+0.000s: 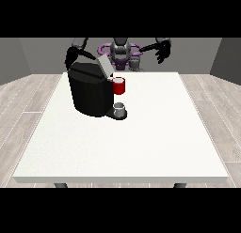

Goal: Insert the coffee pod into the coffee machine and close the lid

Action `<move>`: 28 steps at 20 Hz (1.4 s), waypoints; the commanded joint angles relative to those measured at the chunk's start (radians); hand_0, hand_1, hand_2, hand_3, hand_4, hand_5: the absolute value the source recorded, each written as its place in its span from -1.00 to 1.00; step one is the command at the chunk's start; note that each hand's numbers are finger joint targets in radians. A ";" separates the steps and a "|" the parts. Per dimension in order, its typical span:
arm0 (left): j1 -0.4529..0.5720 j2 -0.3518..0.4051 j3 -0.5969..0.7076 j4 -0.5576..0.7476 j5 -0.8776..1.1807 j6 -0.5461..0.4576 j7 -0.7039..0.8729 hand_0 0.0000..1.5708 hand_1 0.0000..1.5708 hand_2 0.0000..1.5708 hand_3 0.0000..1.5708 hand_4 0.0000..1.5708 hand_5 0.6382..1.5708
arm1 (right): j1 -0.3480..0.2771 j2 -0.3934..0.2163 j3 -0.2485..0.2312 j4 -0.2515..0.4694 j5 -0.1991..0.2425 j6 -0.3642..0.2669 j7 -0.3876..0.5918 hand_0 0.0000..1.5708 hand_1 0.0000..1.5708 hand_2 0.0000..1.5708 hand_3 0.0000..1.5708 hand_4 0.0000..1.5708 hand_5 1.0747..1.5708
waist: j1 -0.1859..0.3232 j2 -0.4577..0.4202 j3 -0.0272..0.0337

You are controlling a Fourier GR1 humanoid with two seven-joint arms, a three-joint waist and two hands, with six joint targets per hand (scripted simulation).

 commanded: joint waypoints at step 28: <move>0.328 -0.065 -0.223 -0.539 0.290 -0.037 0.286 -1.00 -1.00 -1.00 -1.00 -0.59 1.00 | -0.313 -0.095 -0.080 0.079 -0.156 0.163 0.158 -1.00 -1.00 -1.00 -1.00 -0.79 1.00 | 0.191 0.044 0.0015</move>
